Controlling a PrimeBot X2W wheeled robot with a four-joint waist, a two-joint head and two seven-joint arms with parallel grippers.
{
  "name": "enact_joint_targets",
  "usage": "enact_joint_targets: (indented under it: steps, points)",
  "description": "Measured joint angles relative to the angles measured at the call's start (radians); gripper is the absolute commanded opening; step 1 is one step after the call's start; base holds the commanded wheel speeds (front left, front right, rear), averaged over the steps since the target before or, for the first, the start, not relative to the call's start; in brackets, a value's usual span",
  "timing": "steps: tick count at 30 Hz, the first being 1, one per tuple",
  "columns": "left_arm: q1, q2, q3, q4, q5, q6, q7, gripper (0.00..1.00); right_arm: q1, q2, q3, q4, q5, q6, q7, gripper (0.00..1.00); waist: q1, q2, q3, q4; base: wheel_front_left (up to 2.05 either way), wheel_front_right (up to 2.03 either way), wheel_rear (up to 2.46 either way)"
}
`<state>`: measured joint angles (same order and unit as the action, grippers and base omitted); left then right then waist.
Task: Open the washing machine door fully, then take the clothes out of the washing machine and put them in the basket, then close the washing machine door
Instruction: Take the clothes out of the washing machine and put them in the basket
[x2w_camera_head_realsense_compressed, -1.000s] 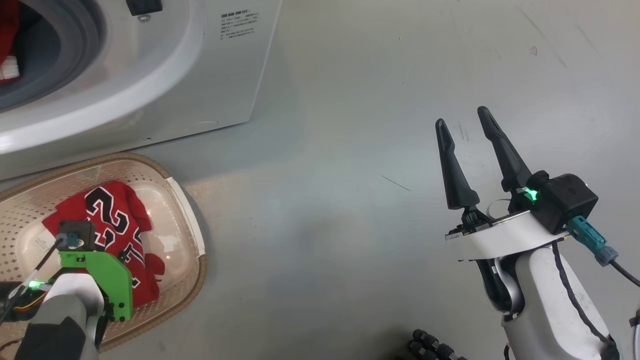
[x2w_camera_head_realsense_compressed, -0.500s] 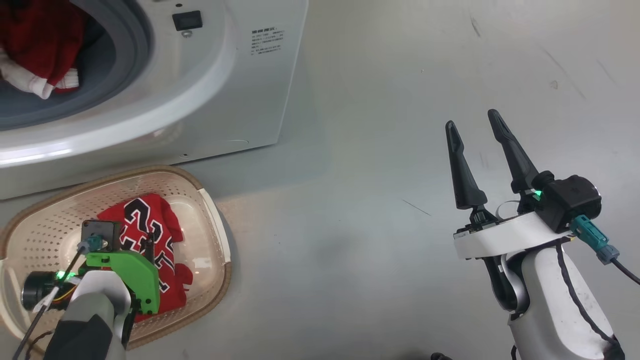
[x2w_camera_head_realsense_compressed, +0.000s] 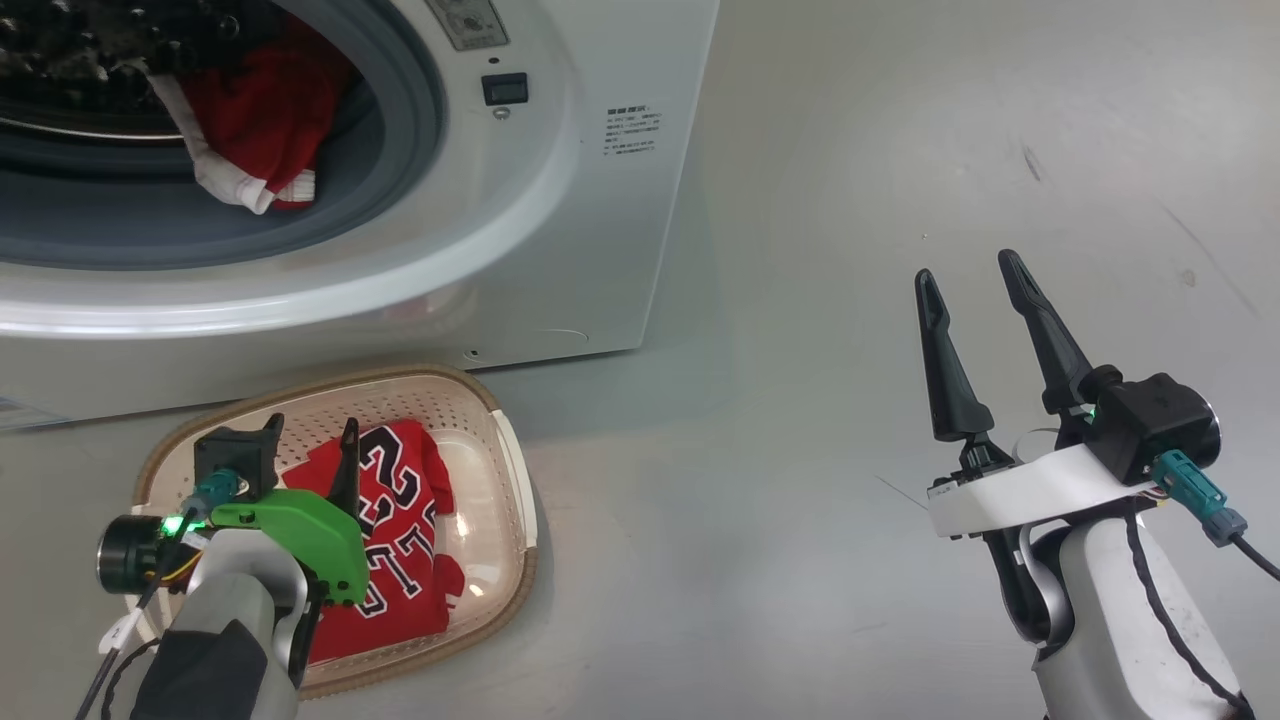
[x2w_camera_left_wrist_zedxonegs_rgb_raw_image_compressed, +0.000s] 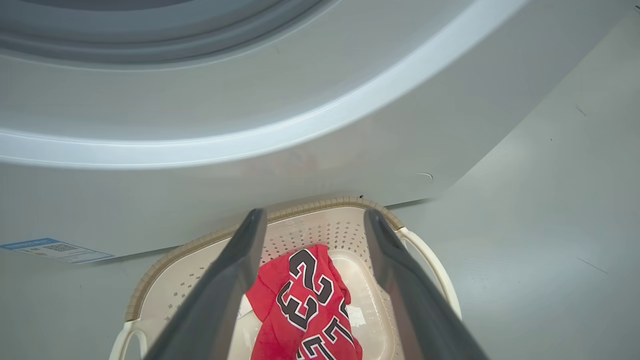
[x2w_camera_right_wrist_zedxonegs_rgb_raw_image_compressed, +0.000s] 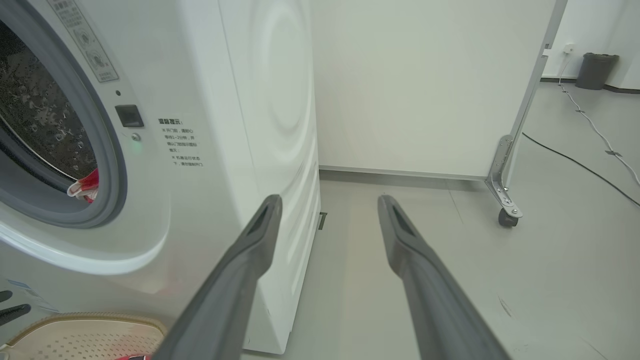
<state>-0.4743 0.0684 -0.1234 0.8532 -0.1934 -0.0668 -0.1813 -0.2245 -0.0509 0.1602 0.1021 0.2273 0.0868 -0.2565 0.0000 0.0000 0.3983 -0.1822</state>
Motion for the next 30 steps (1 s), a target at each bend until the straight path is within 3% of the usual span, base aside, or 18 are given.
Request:
enact_joint_targets:
  steps: [13,30]
  points:
    - [0.051,-0.018,-0.007,-0.049,-0.018,-0.001,-0.049,1.0,0.036,-0.004,-0.013,0.003,-0.009,0.005,0.0,1.0,0.0,0.0,-0.091,0.086,0.0,0.0,0.0]
    - [0.144,-0.023,-0.025,-0.202,-0.028,-0.026,-0.068,1.0,0.098,-0.003,-0.025,0.011,-0.01,0.014,0.0,1.0,0.0,0.0,-0.185,0.131,0.0,0.0,0.0]
